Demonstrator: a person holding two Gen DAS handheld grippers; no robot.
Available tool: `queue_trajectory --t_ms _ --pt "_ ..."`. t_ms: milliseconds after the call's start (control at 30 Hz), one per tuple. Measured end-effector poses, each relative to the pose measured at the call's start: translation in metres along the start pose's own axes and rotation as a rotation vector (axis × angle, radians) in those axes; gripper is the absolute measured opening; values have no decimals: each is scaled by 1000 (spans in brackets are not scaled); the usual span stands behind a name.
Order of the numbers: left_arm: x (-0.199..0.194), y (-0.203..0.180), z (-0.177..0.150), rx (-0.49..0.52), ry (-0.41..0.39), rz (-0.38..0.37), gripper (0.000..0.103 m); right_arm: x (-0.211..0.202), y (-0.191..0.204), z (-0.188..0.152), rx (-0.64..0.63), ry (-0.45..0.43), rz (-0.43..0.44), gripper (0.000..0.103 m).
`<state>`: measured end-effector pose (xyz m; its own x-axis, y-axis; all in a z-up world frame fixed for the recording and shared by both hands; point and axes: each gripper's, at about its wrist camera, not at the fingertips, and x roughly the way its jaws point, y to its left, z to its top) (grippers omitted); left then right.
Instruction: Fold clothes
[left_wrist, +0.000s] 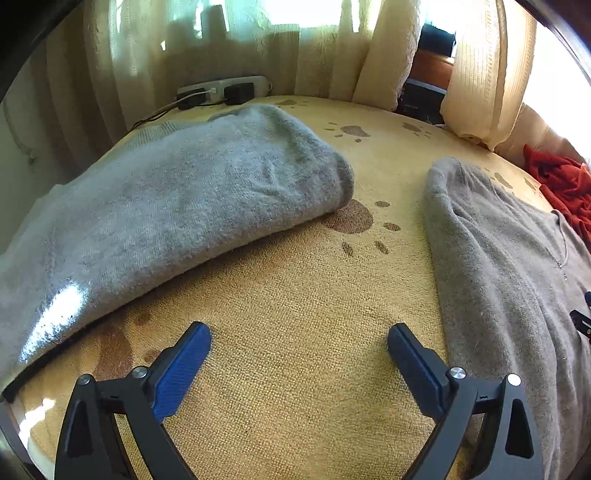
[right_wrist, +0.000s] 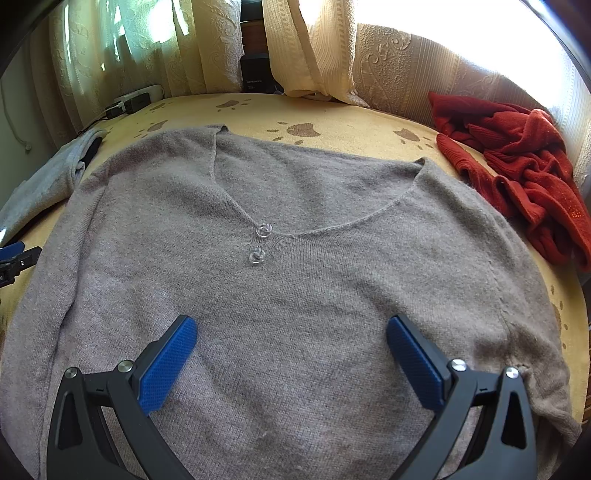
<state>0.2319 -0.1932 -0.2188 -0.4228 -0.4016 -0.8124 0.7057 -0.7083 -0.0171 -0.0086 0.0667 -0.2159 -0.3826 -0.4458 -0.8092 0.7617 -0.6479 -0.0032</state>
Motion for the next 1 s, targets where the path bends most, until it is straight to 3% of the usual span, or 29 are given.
queue_trajectory --t_ms 100,200,267,367,533,633,733,867,1000 --pt "1 0 -1 -4 -1 -1 103 0 0 0 0 4 6 103" --pt "2 -1 -1 -5 -1 -1 103 -9 -4 11 8 93 -6 103" --pt "2 0 -1 -5 -1 -2 103 -40 -10 18 47 3 4 103" --pt "2 1 -1 -5 -1 -1 103 -59 -11 30 1 -66 -44 103" --pt "2 1 -1 -5 -1 -2 103 -39 -14 46 -1 -33 -107 103" --pt "2 1 -1 -4 -1 -1 103 -32 -14 54 -11 -47 -162 103" --pt "2 1 -1 -4 0 -1 103 -35 -24 58 -18 -74 -161 103" --pt "2 1 -1 -4 0 -1 103 -52 -63 51 49 -117 -195 103" --pt "2 2 -1 -3 0 -1 103 -78 -131 36 261 -146 -290 103"
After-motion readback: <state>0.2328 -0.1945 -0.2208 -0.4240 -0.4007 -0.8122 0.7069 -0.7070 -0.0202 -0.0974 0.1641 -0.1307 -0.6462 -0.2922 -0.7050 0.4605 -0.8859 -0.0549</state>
